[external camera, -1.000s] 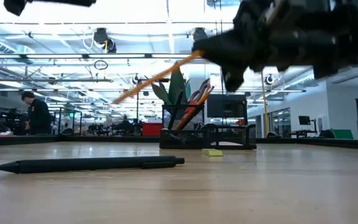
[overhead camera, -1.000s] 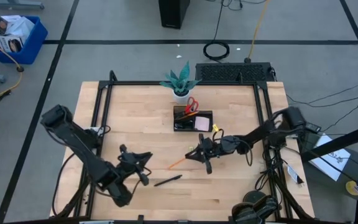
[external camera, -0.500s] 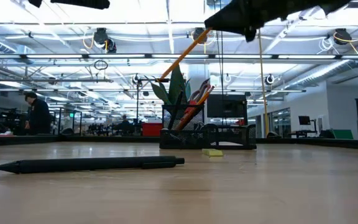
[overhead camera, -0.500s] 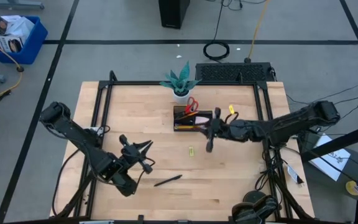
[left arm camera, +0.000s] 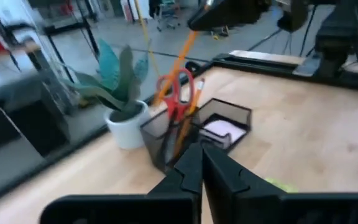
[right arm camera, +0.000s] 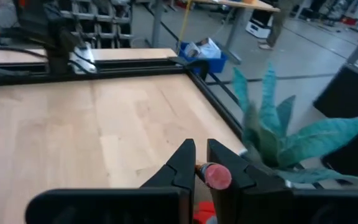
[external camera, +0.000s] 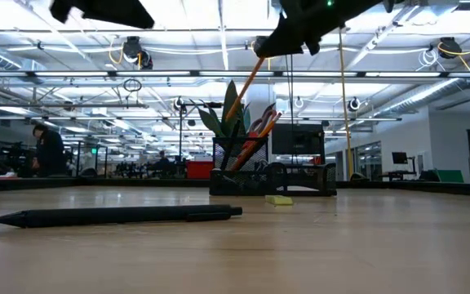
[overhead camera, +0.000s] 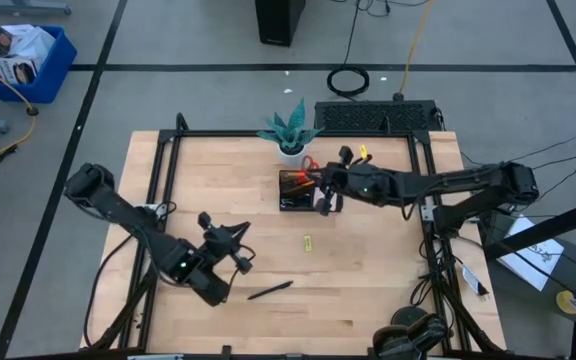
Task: Pick and place office supplies into organizer
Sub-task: Put the orange pencil into the black desk organizer
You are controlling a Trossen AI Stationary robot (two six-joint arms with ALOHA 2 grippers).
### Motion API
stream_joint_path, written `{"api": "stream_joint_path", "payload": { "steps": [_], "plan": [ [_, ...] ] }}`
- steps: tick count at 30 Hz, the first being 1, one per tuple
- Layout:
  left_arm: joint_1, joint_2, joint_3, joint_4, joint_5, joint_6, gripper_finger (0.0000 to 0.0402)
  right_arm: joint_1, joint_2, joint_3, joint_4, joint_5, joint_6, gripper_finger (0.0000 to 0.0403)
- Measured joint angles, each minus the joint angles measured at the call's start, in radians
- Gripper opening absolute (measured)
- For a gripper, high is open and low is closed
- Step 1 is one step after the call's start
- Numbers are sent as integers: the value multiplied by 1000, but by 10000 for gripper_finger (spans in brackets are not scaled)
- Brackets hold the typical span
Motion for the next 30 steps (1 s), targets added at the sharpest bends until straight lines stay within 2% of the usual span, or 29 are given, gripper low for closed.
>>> {"api": "stream_joint_path", "payload": {
  "steps": [2, 5, 9, 11, 12, 16, 23, 27, 30],
  "plan": [
    [23, 0, -26, 153, 53, 68, 5, -9, 1, 6, -2, 0, -4, 20],
    [47, 7, -90, 479, 186, 249, 12, -13, 1, 6, 1, 0, -14, 20],
    [73, 16, -215, 955, 423, 511, 25, -13, 1, 6, -17, -3, -12, 20],
    [91, 12, -276, 1121, 524, 585, 28, -13, 1, 7, -29, -3, -12, 20],
    [98, 5, -312, 1170, 530, 607, 28, -13, 1, 7, -31, -3, -13, 20],
    [111, -56, -424, 1271, 437, 619, 21, -14, 1, 7, -41, -4, -32, 20],
    [132, -139, -525, 1264, 475, 535, 3, -58, 38, 42, -99, -9, -50, 20],
    [131, -140, -534, 1262, 478, 529, 17, -76, 82, 89, -169, -80, -14, 20],
    [131, -140, -534, 1270, 510, 533, 28, -86, 123, 106, -187, -89, -14, 20]
  ]
}}
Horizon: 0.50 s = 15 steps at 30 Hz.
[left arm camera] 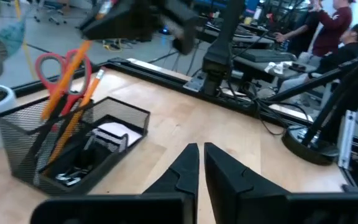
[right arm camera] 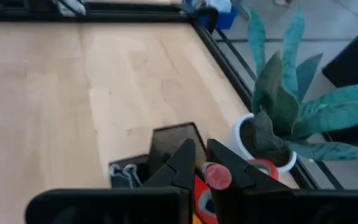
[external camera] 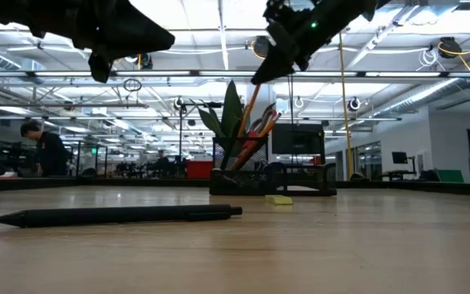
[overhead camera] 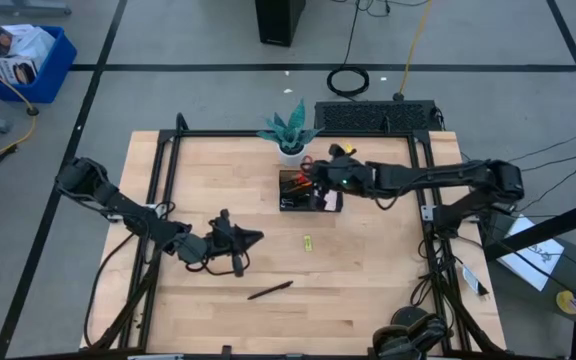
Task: Pick and place office supplies into organizer
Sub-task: Put the orange pencil into the black desk organizer
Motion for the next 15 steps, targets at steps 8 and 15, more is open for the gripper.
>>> {"api": "stream_joint_path", "payload": {
  "steps": [8, 15],
  "plan": [
    [0, 0, 1, 19, 22, 16, 36, -20, 59, 7, 0, -23, 13, 20],
    [0, 0, 1, 16, 25, 27, 37, -54, 83, 7, 30, -102, 41, 20]
  ]
}}
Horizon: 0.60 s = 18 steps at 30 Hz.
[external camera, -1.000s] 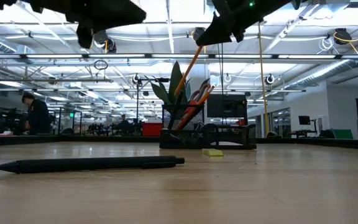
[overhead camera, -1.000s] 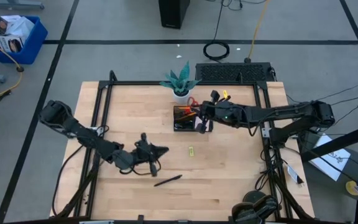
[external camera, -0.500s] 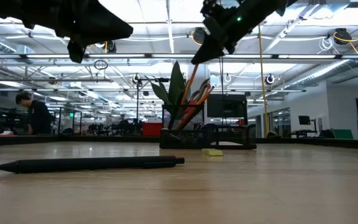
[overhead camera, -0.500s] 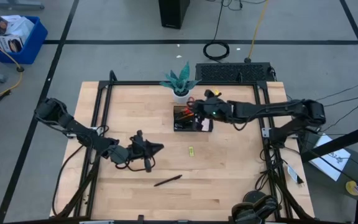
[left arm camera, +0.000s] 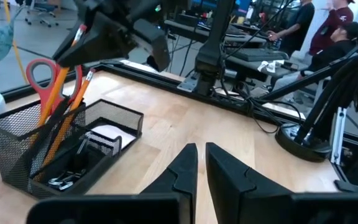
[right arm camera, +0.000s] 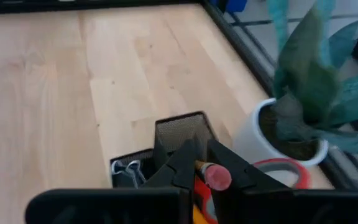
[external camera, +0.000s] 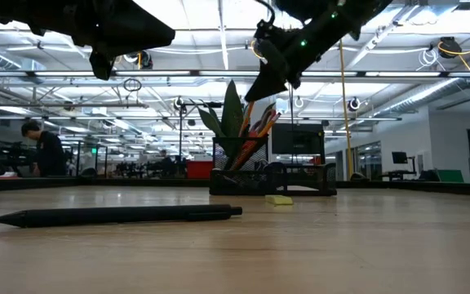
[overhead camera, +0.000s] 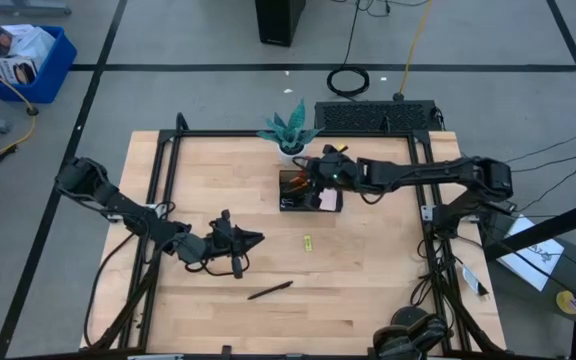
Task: Pick and place office supplies into organizer
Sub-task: Put the orange pencil into the black desk organizer
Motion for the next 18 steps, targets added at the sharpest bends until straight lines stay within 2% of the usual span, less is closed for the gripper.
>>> {"api": "stream_joint_path", "payload": {
  "steps": [5, 8, 11, 15, 18],
  "plan": [
    [0, 0, 0, 7, -2, -3, 37, -27, 61, 0, 26, -29, -27, 25],
    [0, 0, 0, 5, 0, -19, 37, -34, 91, 0, 25, -26, -72, 48],
    [0, 0, 0, -9, 0, -49, 37, -35, 107, 0, 22, -21, -163, 92],
    [0, 0, 0, -20, 0, -53, 37, -16, 102, 0, 39, -20, -242, 171],
    [0, 0, 0, -58, 0, -74, 37, 0, 74, -1, 61, 21, -267, 225]
  ]
}}
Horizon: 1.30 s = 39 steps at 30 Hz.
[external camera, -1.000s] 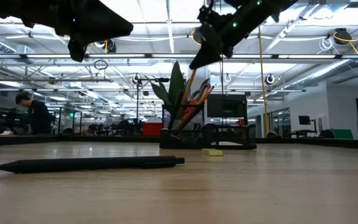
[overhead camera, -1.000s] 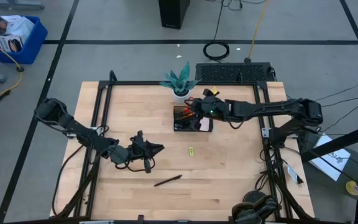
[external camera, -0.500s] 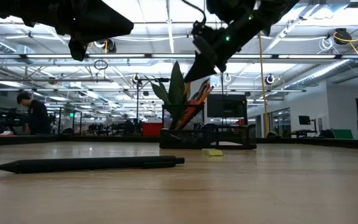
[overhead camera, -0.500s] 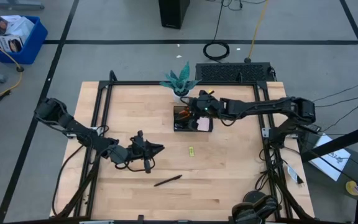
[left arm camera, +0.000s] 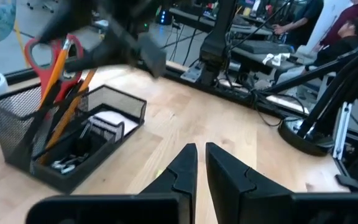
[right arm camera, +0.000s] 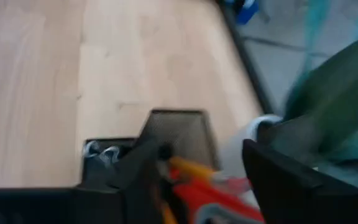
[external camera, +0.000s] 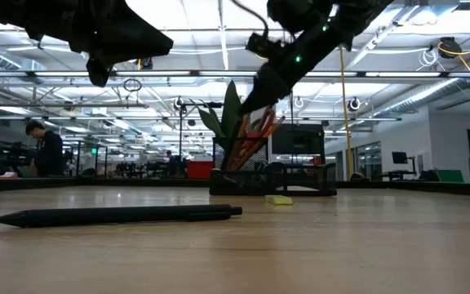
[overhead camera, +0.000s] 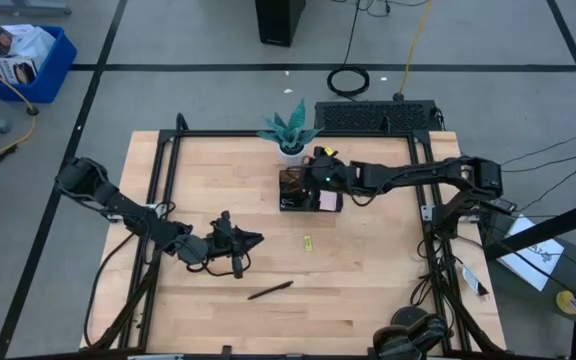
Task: Pick and place office supplies into organizer
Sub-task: Put the orange pencil into the black desk organizer, then put the black pen into the black desk organizer
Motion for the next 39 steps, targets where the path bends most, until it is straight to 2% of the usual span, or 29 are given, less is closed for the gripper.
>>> {"api": "stream_joint_path", "payload": {
  "steps": [5, 10, 14, 16, 22, 25, 28, 31, 35, 39],
  "plan": [
    [-2, 0, 0, -50, 3, -8, 37, 46, -90, 0, 1, 61, -24, 280],
    [-24, 3, 0, -100, 82, -57, 37, 130, -193, 0, -46, 28, 75, 297],
    [-78, 36, 1, -101, -14, -119, 38, 244, -213, -1, -100, 7, 143, 294],
    [-95, 57, 1, -102, -26, -146, 46, 305, -212, -13, -104, 20, 153, 291],
    [-177, 182, 26, -100, -74, -363, 127, 476, -203, -97, -68, 189, 199, 286],
    [-239, 290, 89, -99, -113, -378, 170, 545, -204, -160, 31, 220, 231, 286],
    [-284, 398, 159, -155, -131, -357, 190, 595, -203, -225, 120, 219, 245, 284],
    [-308, 471, 208, -227, -151, -385, 190, 617, -203, -282, 201, 235, 280, 281],
    [-332, 515, 227, -232, -207, -420, 177, 640, -203, -338, 260, 289, 312, 279],
    [-351, 540, 244, -230, -156, -430, 163, 647, -203, -383, 308, 298, 339, 278]
  ]
}}
